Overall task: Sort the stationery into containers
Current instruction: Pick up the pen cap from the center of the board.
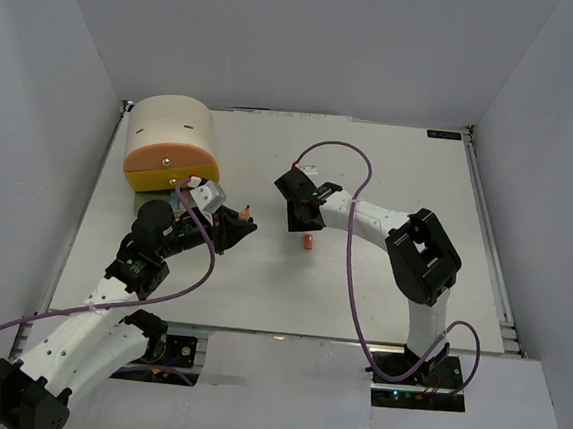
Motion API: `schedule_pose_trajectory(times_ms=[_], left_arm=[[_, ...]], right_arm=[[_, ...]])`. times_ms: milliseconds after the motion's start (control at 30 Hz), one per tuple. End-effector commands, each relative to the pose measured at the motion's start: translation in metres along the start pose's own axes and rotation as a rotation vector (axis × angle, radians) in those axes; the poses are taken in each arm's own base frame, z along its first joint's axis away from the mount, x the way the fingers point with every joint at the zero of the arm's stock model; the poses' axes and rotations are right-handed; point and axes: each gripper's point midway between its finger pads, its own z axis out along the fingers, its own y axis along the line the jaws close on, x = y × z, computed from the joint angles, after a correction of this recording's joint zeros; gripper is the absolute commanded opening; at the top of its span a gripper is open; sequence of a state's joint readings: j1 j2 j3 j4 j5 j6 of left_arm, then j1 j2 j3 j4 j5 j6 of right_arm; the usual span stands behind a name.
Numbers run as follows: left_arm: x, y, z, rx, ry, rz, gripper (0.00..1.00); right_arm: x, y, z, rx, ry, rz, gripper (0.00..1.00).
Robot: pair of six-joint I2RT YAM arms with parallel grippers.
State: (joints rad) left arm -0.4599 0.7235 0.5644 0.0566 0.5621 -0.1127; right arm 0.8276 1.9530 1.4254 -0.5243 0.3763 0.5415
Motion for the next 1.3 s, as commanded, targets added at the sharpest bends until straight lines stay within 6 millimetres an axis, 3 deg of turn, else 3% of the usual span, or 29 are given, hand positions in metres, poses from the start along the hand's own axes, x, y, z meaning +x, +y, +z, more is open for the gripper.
schedule_pose_trajectory(times_ms=[0,167,400,700,1000,1167,1267], left_arm=[[-0.007,-0.003,-0.002,0.013,-0.024,0.015,0.09],[-0.006,-0.003,-0.002,0.013,-0.022,0.014,0.09],[-0.007,-0.003,-0.002,0.015,-0.024,0.015,0.09],[-0.007,-0.004,-0.002,0.018,-0.022,0.013,0.09],[-0.007,-0.004,-0.002,0.019,-0.025,0.015,0.09],[-0.006,-0.004,-0.002,0.022,-0.021,0.012,0.09],[-0.006,-0.005,-0.002,0.022,-0.022,0.013,0.09]], right_arm=[[-0.017,-0.009,-0.008,0.056,-0.057,-0.001,0.45],[-0.016,-0.024,-0.017,0.132,-0.056,0.044,0.47],[0.012,-0.02,-0.005,0.122,0.033,0.088,0.47],[0.019,-0.009,0.005,0.074,0.06,0.102,0.47],[0.035,-0.015,0.013,0.097,0.097,0.098,0.46],[0.038,-0.014,0.015,0.092,0.105,0.101,0.4],[0.037,-0.016,0.012,0.096,0.094,0.091,0.27]])
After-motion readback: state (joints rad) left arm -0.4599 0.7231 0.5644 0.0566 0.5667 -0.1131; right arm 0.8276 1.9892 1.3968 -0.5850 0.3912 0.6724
